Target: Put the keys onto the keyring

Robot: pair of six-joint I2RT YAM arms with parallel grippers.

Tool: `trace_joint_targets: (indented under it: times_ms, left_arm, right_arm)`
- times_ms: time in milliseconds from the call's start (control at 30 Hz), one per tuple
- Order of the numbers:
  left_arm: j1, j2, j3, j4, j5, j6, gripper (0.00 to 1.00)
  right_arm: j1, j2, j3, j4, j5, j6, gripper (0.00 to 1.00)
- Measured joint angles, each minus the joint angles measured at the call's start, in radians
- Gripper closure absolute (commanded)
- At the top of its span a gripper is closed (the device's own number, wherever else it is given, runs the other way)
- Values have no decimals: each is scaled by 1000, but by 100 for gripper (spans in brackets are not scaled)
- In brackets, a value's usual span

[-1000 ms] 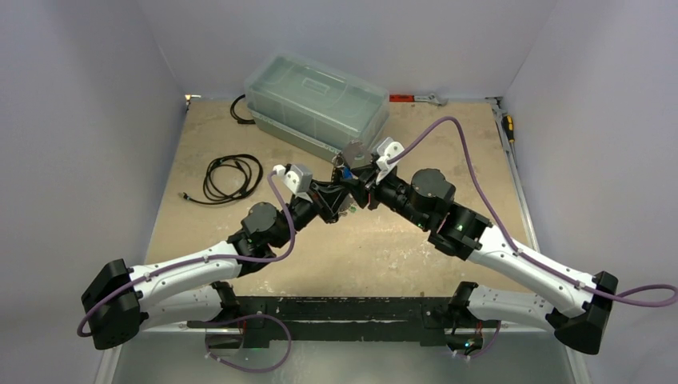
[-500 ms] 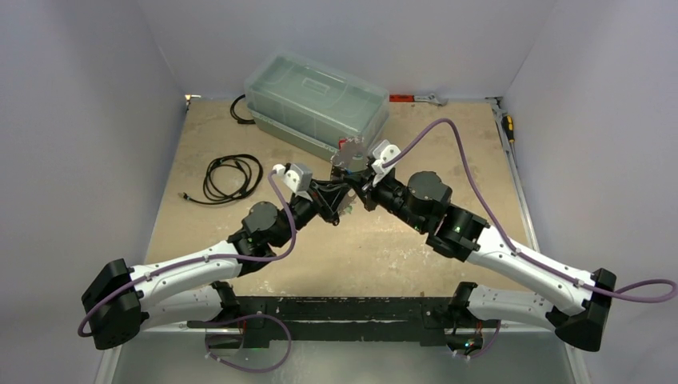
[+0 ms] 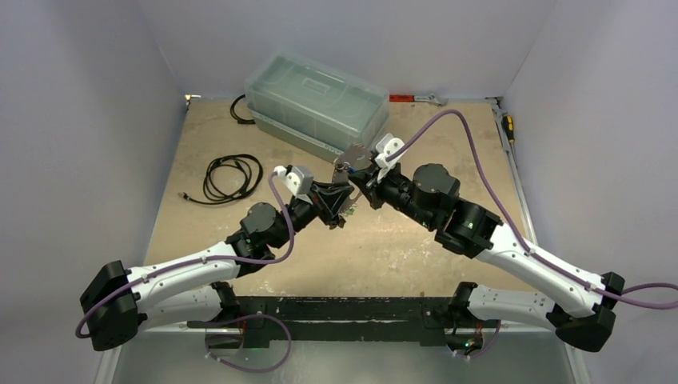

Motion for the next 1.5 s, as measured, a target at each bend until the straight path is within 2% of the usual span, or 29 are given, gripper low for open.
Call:
trace_joint_targets:
  times_ms: [533, 567, 600, 667, 700, 767, 833, 1000, 1200, 1500]
  left_arm:
    - [-2, -3, 0, 0, 43, 54, 100]
    - [-2, -3, 0, -1, 44, 63, 97]
    - [-2, -3, 0, -4, 45, 69, 82]
    - [-2, -3, 0, -16, 45, 84, 46]
    - [-2, -3, 0, -26, 44, 97, 33]
    - [-2, -3, 0, -53, 35, 120, 15]
    - [-2, -5, 0, -94, 19, 135, 8]
    - [-2, -57, 0, -230, -32, 154, 2]
    - [-2, -207, 17, -426, -146, 121, 1]
    - [-2, -326, 257, -871, -284, -53, 1]
  right_arm:
    - [0, 21, 206, -232, -23, -43, 100]
    - [0, 27, 218, -242, -24, -47, 100]
    - [0, 37, 235, -259, -24, -53, 100]
    - [0, 50, 257, -283, -27, -58, 100]
    - [0, 56, 266, -298, -30, -60, 100]
    - [0, 62, 279, -320, -46, -60, 100]
    - [0, 65, 289, -343, -55, -59, 100]
    - [0, 70, 316, -357, -71, -45, 100]
    - [0, 81, 322, -357, -63, -29, 100]
    - [0, 117, 322, -358, -35, -4, 100]
